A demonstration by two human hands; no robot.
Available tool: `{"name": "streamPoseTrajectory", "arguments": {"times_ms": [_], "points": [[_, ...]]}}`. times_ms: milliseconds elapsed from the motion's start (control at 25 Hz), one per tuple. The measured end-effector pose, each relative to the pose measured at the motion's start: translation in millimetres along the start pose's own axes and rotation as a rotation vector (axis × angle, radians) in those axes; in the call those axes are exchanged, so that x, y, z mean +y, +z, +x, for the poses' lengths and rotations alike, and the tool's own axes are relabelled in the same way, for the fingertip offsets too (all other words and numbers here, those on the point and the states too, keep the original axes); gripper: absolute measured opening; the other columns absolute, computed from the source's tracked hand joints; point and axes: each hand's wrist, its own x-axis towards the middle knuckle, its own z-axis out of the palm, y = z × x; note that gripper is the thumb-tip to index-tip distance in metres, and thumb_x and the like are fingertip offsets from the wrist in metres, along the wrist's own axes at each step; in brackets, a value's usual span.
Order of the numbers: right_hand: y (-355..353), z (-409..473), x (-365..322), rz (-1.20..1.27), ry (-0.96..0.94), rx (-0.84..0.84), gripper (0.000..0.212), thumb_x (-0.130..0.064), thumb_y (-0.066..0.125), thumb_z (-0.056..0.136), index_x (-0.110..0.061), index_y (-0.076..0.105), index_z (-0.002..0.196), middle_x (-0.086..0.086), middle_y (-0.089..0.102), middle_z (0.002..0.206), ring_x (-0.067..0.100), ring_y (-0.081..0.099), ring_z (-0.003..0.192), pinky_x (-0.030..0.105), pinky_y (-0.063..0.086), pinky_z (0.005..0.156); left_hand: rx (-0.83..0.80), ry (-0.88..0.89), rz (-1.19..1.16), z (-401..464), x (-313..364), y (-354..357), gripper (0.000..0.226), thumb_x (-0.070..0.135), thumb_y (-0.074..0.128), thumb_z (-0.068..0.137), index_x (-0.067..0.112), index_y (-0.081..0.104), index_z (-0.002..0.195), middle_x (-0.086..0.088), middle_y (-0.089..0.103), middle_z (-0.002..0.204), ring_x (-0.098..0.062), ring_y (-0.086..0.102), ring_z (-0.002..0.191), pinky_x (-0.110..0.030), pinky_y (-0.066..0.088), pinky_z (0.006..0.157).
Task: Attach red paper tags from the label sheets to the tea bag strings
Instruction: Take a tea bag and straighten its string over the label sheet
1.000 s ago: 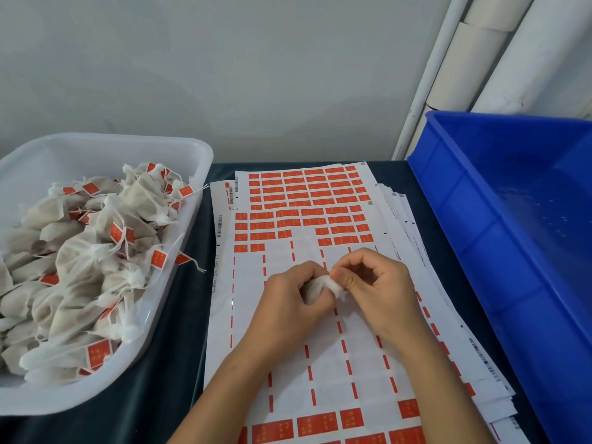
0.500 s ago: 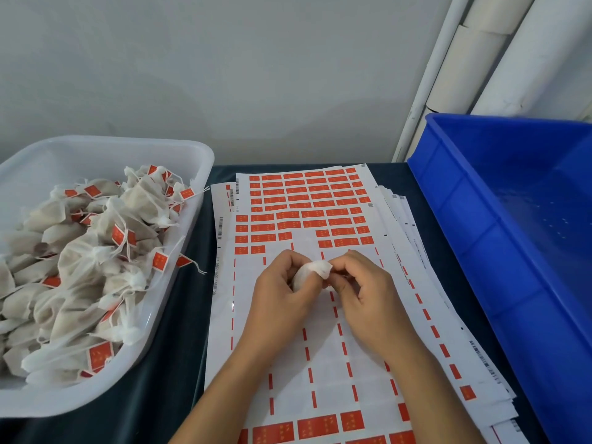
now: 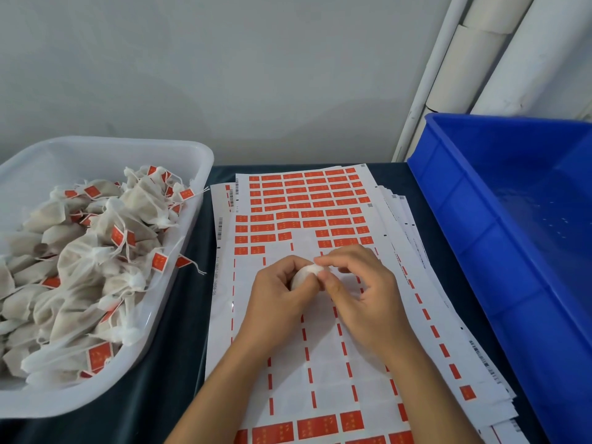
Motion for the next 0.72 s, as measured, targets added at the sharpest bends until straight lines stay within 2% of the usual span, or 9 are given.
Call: {"name": "streamPoseTrajectory", "arguments": {"times_ms": [120, 240, 440, 520, 640, 720], "points": [[-1.9, 2.4, 5.2, -0.036, 0.011, 0.043, 0.008, -0.031, 0.068, 0.098, -0.033, 0.071, 0.106, -0.020, 0.065, 0.109, 0.012, 0.063, 0.112, 0.025, 0.058, 0.091, -0.071, 0.003, 0.024, 0.4, 3.4, -2.0, 0.011, 0.024, 0.069, 0.097, 0.023, 0.076, 0.088, 0.010, 0.074, 0.081, -0.008, 0.069, 0.081, -0.013, 0.052, 0.068], [-1.3, 3.1, 5.8, -0.020, 0.005, 0.055, 0.005, -0.025, 0.068, 0.099, -0.027, 0.072, 0.102, -0.019, 0.065, 0.105, 0.014, 0.065, 0.107, 0.024, 0.057, 0.089, -0.137, 0.006, -0.021, 0.5, 7.2, -6.3, 0.017, 0.025, 0.069, 0.099, 0.024, 0.077, 0.084, 0.008, 0.073, 0.078, -0.004, 0.066, 0.075, -0.012, 0.050, 0.068], [2.1, -0.4, 0.4, 0.059, 0.019, 0.101, 0.013, -0.034, 0.068, 0.097, -0.028, 0.070, 0.108, -0.021, 0.069, 0.105, 0.008, 0.067, 0.107, 0.017, 0.056, 0.087, -0.153, -0.056, -0.079, 0.6, 9.6, -9.2, 0.024, 0.039, 0.061, 0.093, 0.029, 0.079, 0.081, 0.004, 0.074, 0.084, -0.008, 0.068, 0.083, -0.016, 0.054, 0.076], [0.1, -2.5, 0.8, 0.037, -0.026, 0.106, 0.014, -0.034, 0.068, 0.098, -0.027, 0.070, 0.109, -0.020, 0.070, 0.106, 0.008, 0.068, 0.107, 0.016, 0.055, 0.089, -0.138, -0.067, -0.075, 0.9, 8.5, -7.9, 0.024, 0.037, 0.062, 0.098, 0.030, 0.079, 0.083, 0.003, 0.075, 0.086, -0.011, 0.069, 0.086, -0.022, 0.056, 0.077], [0.0, -3.1, 2.2, -0.010, -0.137, 0.071, 0.012, -0.022, 0.069, 0.096, -0.022, 0.072, 0.108, -0.017, 0.071, 0.111, 0.010, 0.068, 0.110, 0.016, 0.053, 0.094, -0.122, -0.089, -0.120, 2.0, 8.0, -7.5, 0.024, 0.036, 0.063, 0.101, 0.027, 0.081, 0.088, -0.002, 0.076, 0.089, -0.022, 0.072, 0.095, -0.038, 0.060, 0.092], [0.7, -2.4, 3.4, -0.022, -0.160, 0.054, 0.013, -0.021, 0.071, 0.095, -0.021, 0.071, 0.108, -0.015, 0.071, 0.113, 0.011, 0.068, 0.111, 0.018, 0.053, 0.096, -0.109, -0.109, -0.129, 2.4, 8.3, -6.9, 0.026, 0.035, 0.062, 0.103, 0.026, 0.081, 0.088, -0.002, 0.077, 0.091, -0.023, 0.073, 0.098, -0.039, 0.060, 0.095]]}}
